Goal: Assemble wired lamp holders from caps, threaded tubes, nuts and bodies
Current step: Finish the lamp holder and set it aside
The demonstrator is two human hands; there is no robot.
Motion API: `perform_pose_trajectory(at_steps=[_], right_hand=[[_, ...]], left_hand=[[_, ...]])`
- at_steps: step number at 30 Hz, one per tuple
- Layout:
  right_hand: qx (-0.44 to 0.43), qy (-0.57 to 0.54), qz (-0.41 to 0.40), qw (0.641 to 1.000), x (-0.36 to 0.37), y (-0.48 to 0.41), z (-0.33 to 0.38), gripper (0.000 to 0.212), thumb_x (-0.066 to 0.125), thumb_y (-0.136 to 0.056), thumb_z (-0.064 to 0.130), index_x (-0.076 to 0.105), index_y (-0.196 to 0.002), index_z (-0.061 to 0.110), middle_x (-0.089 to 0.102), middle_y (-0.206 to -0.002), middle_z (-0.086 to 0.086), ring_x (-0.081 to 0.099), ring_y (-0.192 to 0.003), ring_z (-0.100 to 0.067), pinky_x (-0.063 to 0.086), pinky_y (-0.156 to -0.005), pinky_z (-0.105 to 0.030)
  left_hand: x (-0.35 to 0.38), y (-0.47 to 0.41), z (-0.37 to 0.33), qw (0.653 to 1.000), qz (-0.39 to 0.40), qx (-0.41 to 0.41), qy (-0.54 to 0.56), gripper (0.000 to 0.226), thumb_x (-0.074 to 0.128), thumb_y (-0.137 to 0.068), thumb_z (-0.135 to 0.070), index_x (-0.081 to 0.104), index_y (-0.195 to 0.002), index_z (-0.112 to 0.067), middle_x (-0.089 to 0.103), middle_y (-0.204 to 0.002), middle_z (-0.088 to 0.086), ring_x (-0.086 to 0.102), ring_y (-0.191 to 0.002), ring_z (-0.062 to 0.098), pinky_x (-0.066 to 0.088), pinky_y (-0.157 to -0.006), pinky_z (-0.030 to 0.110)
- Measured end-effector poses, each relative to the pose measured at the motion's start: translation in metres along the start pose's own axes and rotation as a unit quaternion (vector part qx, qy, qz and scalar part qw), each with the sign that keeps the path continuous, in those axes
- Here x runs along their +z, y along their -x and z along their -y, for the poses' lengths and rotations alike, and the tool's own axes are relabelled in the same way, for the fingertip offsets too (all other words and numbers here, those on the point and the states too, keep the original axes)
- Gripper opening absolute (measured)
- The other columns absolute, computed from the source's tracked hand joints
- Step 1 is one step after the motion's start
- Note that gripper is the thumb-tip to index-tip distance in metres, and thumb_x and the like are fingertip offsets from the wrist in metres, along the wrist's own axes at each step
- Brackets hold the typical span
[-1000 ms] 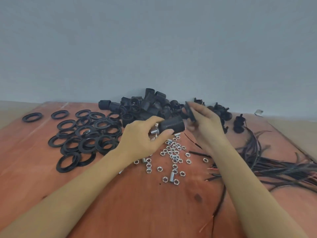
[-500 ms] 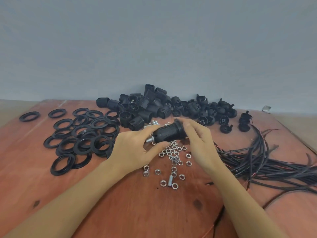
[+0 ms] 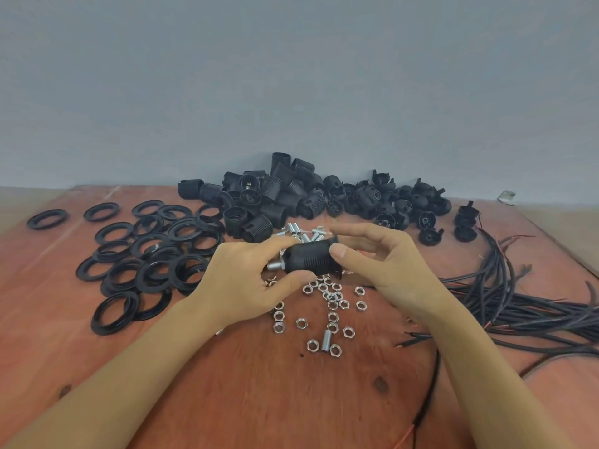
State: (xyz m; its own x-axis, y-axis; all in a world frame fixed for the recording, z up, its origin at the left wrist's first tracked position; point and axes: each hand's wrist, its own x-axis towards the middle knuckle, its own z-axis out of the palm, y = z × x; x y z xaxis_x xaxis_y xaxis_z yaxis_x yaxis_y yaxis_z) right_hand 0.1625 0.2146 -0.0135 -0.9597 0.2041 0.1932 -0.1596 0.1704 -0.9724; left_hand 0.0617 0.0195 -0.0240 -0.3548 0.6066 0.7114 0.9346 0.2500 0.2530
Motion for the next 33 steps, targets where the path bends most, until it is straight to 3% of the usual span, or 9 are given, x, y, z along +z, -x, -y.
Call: perform_pose_trajectory(at_steps=[3, 6, 10, 14, 18, 22, 26, 30, 33], right_hand=[[0.033, -0.017, 0.002, 0.999, 0.003, -0.001, -0.005, 0.048, 0.074, -0.071, 0.042, 0.069, -0.114, 0.019, 0.076, -0.103, -0.004, 0.072, -0.097, -0.027, 0.059, -0.084, -0.044], [0.037, -0.127, 0.056, 0.99, 0.0, 0.0, -0.005, 0.041, 0.075, -0.077, 0.022, 0.07, -0.117, 0.018, 0.072, -0.115, -0.007, 0.069, -0.105, -0.028, 0.059, -0.079, -0.034], [0.021, -0.158, 0.065, 0.985, -0.001, 0.0, -0.007, 0.042, 0.076, -0.075, 0.013, 0.07, -0.117, 0.018, 0.069, -0.122, -0.008, 0.066, -0.112, -0.029, 0.056, -0.092, -0.044], [0.04, -0.127, 0.035, 0.991, 0.003, 0.0, -0.004, 0.039, 0.077, -0.072, 0.033, 0.074, -0.108, 0.019, 0.074, -0.106, -0.012, 0.073, -0.091, -0.031, 0.061, -0.069, -0.034], [0.07, -0.073, -0.007, 0.995, 0.011, 0.0, 0.0, 0.053, 0.066, -0.07, 0.058, 0.074, -0.094, 0.012, 0.075, -0.085, -0.016, 0.073, -0.066, -0.032, 0.057, -0.049, -0.029], [0.076, 0.002, -0.045, 0.996, 0.018, 0.001, 0.002, 0.058, 0.046, -0.073, 0.074, 0.064, -0.067, 0.019, 0.067, -0.056, -0.012, 0.066, -0.045, -0.03, 0.046, -0.033, -0.025], [0.065, 0.054, -0.098, 0.992, 0.023, 0.002, -0.001, 0.084, 0.037, -0.074, 0.078, 0.056, -0.066, -0.004, 0.059, -0.045, -0.01, 0.06, -0.035, -0.026, 0.038, -0.03, -0.021], [0.056, 0.13, -0.135, 0.981, 0.024, 0.003, -0.002, 0.091, 0.026, -0.077, 0.082, 0.047, -0.059, -0.005, 0.053, -0.044, -0.012, 0.06, -0.044, -0.036, 0.042, -0.039, -0.03], [0.055, 0.126, -0.134, 0.981, 0.022, 0.003, -0.002, 0.093, 0.026, -0.077, 0.081, 0.05, -0.059, -0.007, 0.055, -0.042, -0.014, 0.06, -0.037, -0.026, 0.041, -0.035, -0.025]], left_hand=[[-0.002, -0.001, 0.001, 0.999, 0.012, 0.025, -0.027, 0.053, 0.058, -0.083, -0.053, 0.073, -0.106, -0.008, 0.058, -0.052, -0.005, 0.052, -0.043, 0.014, 0.038, -0.05, 0.019], [-0.005, -0.002, 0.001, 1.0, 0.008, 0.023, -0.003, 0.061, 0.049, -0.09, -0.059, 0.072, -0.11, -0.007, 0.058, -0.055, -0.005, 0.042, -0.046, 0.007, 0.036, -0.05, 0.019], [-0.005, 0.001, 0.001, 0.999, 0.002, 0.003, 0.032, 0.066, 0.041, -0.093, -0.064, 0.071, -0.109, -0.007, 0.057, -0.053, -0.004, 0.039, -0.047, 0.005, 0.035, -0.049, 0.018], [-0.002, 0.001, 0.004, 0.999, 0.01, 0.024, 0.032, 0.052, 0.06, -0.085, -0.054, 0.071, -0.111, -0.01, 0.043, -0.051, -0.015, 0.036, -0.05, 0.0, 0.035, -0.053, 0.012], [0.003, 0.004, 0.01, 0.995, -0.002, 0.095, -0.007, 0.046, 0.066, -0.084, -0.049, 0.063, -0.118, -0.019, 0.073, -0.079, -0.004, 0.056, -0.056, 0.009, 0.046, -0.055, 0.02], [0.008, 0.006, 0.011, 0.99, -0.009, 0.135, -0.042, 0.044, 0.064, -0.088, -0.048, 0.052, -0.123, -0.024, 0.073, -0.086, -0.004, 0.051, -0.061, 0.01, 0.047, -0.05, 0.028], [0.009, 0.007, 0.011, 0.989, -0.011, 0.135, -0.057, 0.043, 0.064, -0.089, -0.047, 0.052, -0.124, -0.024, 0.071, -0.081, -0.003, 0.051, -0.058, 0.011, 0.046, -0.048, 0.03], [0.011, 0.007, 0.009, 0.99, -0.011, 0.13, -0.061, 0.042, 0.064, -0.089, -0.046, 0.053, -0.123, -0.023, 0.071, -0.08, -0.005, 0.047, -0.065, 0.01, 0.041, -0.052, 0.022], [0.012, 0.007, 0.008, 0.992, -0.018, 0.116, -0.054, 0.042, 0.064, -0.089, -0.046, 0.053, -0.123, -0.022, 0.072, -0.083, -0.005, 0.052, -0.064, 0.009, 0.044, -0.053, 0.023]])
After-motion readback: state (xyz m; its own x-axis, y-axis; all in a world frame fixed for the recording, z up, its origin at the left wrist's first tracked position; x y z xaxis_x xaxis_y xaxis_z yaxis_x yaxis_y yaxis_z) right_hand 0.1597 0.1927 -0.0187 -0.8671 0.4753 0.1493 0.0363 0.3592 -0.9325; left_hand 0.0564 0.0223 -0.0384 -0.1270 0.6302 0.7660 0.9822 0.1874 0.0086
